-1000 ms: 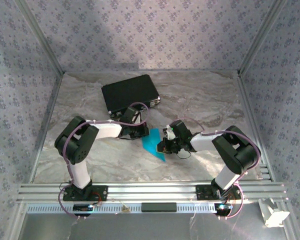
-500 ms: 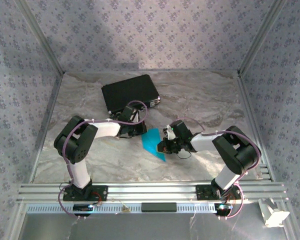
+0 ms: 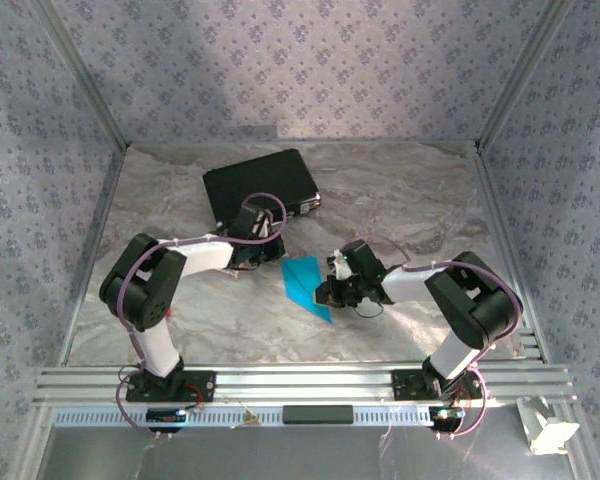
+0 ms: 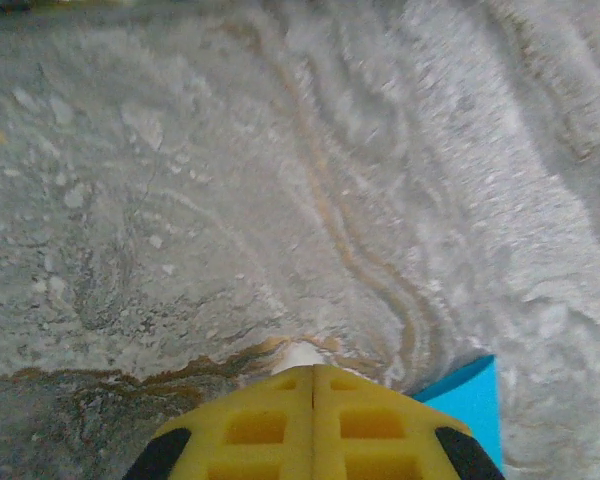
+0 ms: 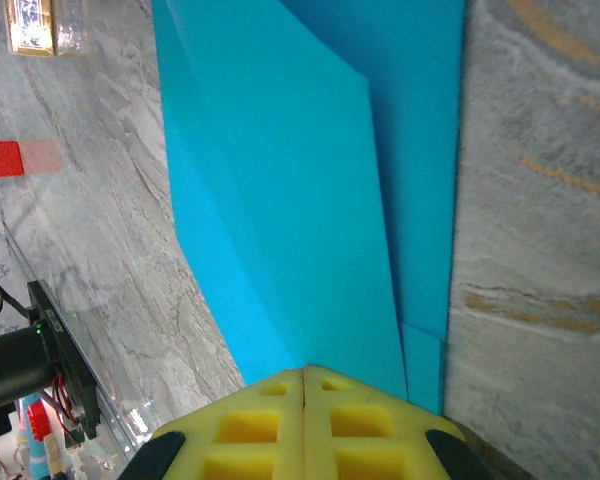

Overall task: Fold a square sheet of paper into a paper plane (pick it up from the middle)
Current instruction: Fourth fold the wing at the center of the table.

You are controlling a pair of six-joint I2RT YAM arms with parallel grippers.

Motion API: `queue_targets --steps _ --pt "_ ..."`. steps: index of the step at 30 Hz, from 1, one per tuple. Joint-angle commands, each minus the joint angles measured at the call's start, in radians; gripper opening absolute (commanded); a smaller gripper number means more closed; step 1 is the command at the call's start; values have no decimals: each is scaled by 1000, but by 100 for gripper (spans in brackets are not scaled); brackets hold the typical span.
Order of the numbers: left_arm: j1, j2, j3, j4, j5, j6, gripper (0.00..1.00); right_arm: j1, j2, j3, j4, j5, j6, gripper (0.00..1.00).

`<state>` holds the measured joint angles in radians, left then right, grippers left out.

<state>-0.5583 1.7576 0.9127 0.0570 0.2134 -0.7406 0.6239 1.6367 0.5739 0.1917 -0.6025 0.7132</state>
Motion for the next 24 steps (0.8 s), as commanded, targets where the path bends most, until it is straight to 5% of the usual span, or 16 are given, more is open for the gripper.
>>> queue_targets --steps 1,14,24 --pt "-1 -82 -18 20 4 15 0 -6 46 -53 -191 84 -26 0" --pt "-155 -35 -24 30 96 5 2 -17 42 -32 -183 66 -20 0" --pt "-160 80 -58 82 98 -15 0 -18 9 -28 -186 50 -6 0"
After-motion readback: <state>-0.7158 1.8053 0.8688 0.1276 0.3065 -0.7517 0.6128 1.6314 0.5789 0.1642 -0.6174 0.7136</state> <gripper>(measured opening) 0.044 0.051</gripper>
